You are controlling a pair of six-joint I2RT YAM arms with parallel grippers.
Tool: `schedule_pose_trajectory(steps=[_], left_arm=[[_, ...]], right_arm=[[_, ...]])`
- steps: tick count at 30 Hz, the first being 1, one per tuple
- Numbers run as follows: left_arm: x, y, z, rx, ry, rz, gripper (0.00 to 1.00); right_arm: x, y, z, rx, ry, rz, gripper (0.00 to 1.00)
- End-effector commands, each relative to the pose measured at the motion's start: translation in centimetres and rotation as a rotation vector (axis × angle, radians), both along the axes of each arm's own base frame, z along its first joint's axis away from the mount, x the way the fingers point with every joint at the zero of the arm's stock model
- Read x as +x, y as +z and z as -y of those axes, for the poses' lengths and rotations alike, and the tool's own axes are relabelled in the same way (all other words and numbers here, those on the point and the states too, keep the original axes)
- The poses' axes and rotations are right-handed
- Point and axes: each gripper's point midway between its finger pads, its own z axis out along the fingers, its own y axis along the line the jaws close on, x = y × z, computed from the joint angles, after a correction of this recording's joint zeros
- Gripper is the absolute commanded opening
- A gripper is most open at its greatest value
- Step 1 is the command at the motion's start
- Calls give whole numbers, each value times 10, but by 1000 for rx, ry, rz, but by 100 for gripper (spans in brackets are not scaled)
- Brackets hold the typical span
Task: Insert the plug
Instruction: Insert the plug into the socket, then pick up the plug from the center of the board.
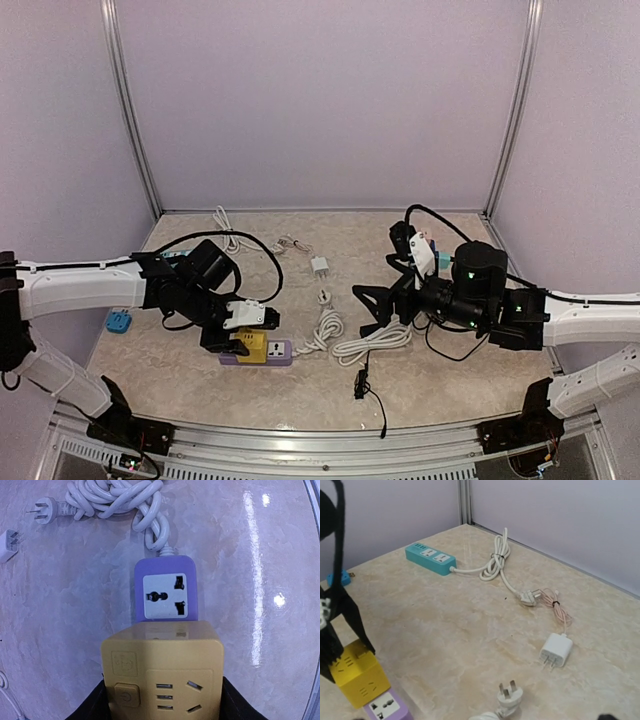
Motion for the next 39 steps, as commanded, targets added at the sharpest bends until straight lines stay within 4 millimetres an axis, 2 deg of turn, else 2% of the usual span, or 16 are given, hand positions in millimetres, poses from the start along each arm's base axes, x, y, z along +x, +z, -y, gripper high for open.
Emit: schedule_pose_trajectory(steps=[1,5,8,10,11,12,13,15,18,22,24,27,32,35,37,39], left_arm=[[-80,-91,-69,343,0,-384,0],[-83,-92,-67,354,-19,-392,0],[-76,-87,-63,331,5,-367,3],[-59,-76,-56,303,55,-316,38],[-49,-66,-51,290,67,-288,62],[-38,-55,-46,281,80,-255,78],[-28,-42,-43,283,91,-225,88],[-9,-11,-34,270,86,-170,98],[1,30,-30,263,41,-130,99],[-4,85,-36,283,-99,-93,99],[-4,107,-49,321,-127,-71,99],[14,131,-71,357,-40,-23,99],[76,162,-101,218,423,-36,99],[117,177,-124,118,700,-11,99],[131,175,-137,71,816,-19,99],[136,169,-142,14,861,-36,99]], right_arm=[[9,-6,2,-39,-27,10,100],[15,-6,-3,-76,-30,3,100],[20,-7,-8,-88,-31,4,100],[24,-5,-12,-87,-34,3,100],[27,-5,-13,-88,-43,-2,100],[30,-3,-14,-91,-53,-7,100],[33,-1,-15,-93,-68,-15,100],[38,2,-18,-103,-88,-40,100],[44,10,-22,-97,-118,-86,100],[58,19,-17,-94,-221,-133,100],[71,22,-14,-104,-304,-147,100],[94,20,-20,-152,-398,-173,98],[135,-37,-51,-331,-431,-316,93],[159,-79,-67,-425,-418,-423,93],[171,-103,-79,-466,-398,-484,93],[183,-129,-87,-508,-388,-539,93]])
